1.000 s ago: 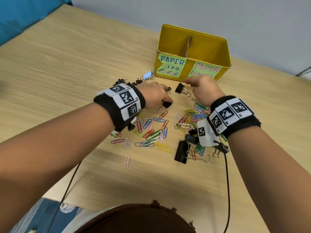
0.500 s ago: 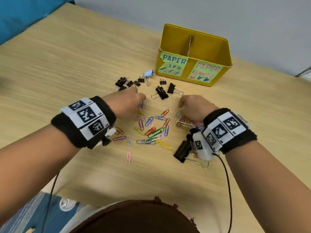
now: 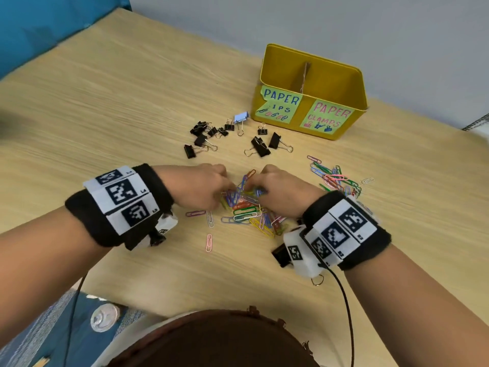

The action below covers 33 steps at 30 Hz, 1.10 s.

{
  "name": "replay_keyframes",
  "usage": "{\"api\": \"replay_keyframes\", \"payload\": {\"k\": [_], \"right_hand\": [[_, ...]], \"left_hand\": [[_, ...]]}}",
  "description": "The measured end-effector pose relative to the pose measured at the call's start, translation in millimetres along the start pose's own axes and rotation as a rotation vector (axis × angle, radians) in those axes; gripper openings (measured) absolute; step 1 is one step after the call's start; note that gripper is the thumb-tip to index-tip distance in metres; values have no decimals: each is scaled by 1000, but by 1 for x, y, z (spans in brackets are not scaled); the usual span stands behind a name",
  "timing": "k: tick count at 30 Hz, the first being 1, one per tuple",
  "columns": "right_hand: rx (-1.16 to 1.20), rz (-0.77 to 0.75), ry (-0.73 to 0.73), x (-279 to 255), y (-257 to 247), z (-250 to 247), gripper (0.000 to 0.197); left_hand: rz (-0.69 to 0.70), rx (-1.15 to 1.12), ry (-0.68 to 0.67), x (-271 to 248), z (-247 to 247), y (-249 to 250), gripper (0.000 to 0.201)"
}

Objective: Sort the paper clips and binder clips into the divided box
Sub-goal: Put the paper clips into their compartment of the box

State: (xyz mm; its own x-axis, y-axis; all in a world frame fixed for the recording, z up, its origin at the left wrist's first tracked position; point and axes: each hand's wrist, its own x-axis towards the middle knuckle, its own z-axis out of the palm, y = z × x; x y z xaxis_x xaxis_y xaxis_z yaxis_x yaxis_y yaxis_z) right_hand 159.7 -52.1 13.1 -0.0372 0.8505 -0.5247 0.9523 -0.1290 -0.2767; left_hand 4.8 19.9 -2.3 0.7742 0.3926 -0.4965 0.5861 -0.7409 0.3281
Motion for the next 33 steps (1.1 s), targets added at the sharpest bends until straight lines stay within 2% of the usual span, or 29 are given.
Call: {"api": "replay_keyframes", "payload": {"k": [2, 4, 6, 9, 12, 15, 19, 21, 24, 26, 33], "right_hand": [[28, 14, 36, -7, 5, -5, 43], [0, 62, 50, -15, 12, -5, 45], [-66, 94, -8, -17, 15, 1, 47], [-43, 23, 19, -12, 13, 4, 48], [64, 2, 83, -14, 14, -7, 45], [75, 54, 116, -17, 28, -14, 44], [-16, 132, 121, -10, 32, -4, 58], [-67, 90, 106, -4, 28, 2, 62], [-53, 28, 72, -2, 26, 1, 62], [7, 80, 111, -5, 30, 0, 65], [-87, 300, 117, -2, 61, -5, 59]], "left_hand": [[-45, -28, 11, -9, 1, -5, 77], [-148, 15, -19, -20, 4, -9, 90], [-199, 58, -52, -25, 10, -7, 86], [-134, -7, 34, -12, 17, 6, 61], [-71, -114, 109, 4, 15, 16, 57], [-73, -192, 187, 11, 4, 18, 64], [-40, -82, 137, 17, 0, 24, 91], [-51, -21, 75, 20, 0, 28, 90], [-61, -34, 58, 18, 0, 26, 76], [-80, -43, 77, 14, 0, 21, 76], [-46, -17, 60, 12, 5, 18, 109]]}}
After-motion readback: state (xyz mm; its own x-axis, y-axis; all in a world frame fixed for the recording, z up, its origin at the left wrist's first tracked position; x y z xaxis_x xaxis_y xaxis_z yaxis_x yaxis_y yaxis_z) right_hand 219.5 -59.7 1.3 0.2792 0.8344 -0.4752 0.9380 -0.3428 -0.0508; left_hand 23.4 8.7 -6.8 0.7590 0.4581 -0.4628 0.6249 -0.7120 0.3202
